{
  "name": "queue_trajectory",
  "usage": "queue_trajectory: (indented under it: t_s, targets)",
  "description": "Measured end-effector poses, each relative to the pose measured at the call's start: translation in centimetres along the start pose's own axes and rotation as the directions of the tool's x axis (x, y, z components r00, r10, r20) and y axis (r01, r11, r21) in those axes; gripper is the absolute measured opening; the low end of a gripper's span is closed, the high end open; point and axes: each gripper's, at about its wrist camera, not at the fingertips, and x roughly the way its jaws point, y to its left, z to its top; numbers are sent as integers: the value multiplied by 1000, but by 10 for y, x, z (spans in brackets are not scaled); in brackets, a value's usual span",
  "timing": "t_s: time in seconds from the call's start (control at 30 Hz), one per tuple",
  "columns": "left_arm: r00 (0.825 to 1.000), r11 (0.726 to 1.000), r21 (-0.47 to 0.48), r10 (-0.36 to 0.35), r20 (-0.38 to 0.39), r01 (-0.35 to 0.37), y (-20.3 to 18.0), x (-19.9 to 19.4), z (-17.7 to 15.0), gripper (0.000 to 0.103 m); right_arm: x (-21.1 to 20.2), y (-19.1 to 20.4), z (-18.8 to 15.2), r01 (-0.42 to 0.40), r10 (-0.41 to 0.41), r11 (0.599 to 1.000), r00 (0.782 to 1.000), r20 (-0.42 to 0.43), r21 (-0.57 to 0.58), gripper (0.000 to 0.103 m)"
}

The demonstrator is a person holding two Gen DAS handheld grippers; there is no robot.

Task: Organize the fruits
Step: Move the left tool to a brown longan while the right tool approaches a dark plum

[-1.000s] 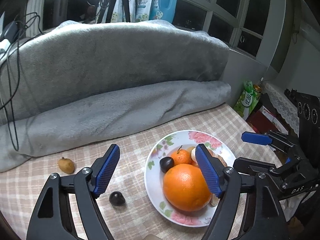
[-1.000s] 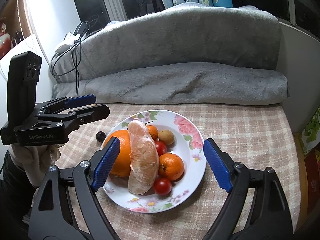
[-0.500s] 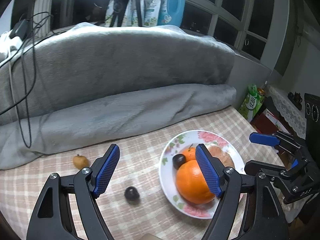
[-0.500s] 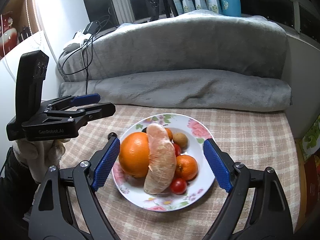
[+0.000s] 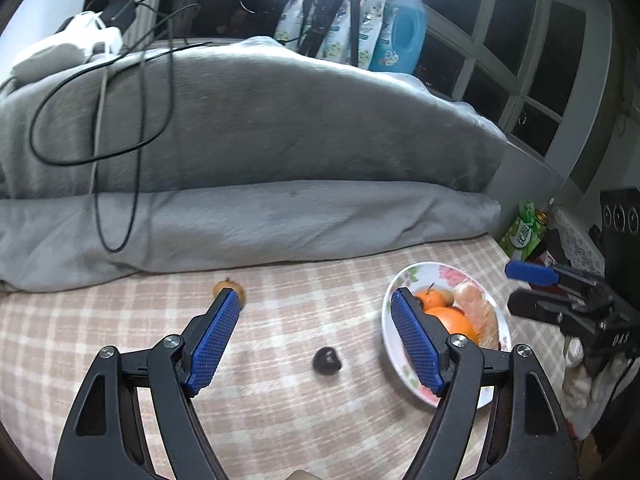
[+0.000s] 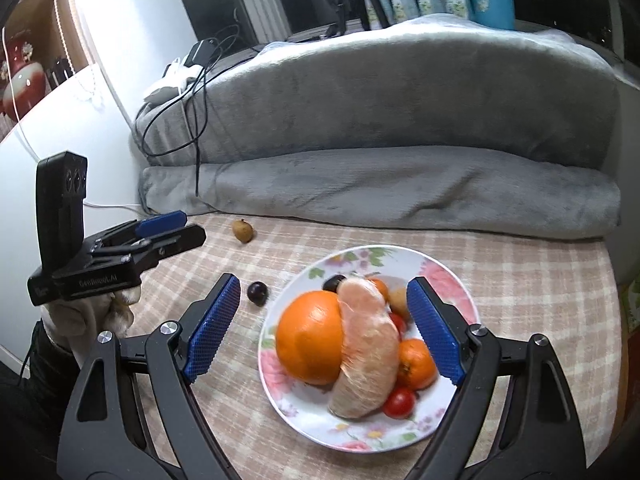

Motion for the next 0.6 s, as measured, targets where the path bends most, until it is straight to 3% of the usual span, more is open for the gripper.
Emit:
queue_trajectory:
  t_s: [0.4,0.6]
  targets:
    - [999,999,-38,35,-13,-35,31,-4,-11,78,20,38,11,-23,21,993,1000,-22,-115,88]
    - [999,998,-44,47,-24,-48,44,0,-8,68,37,62,10,-43,30,977,997,-66,-207,83]
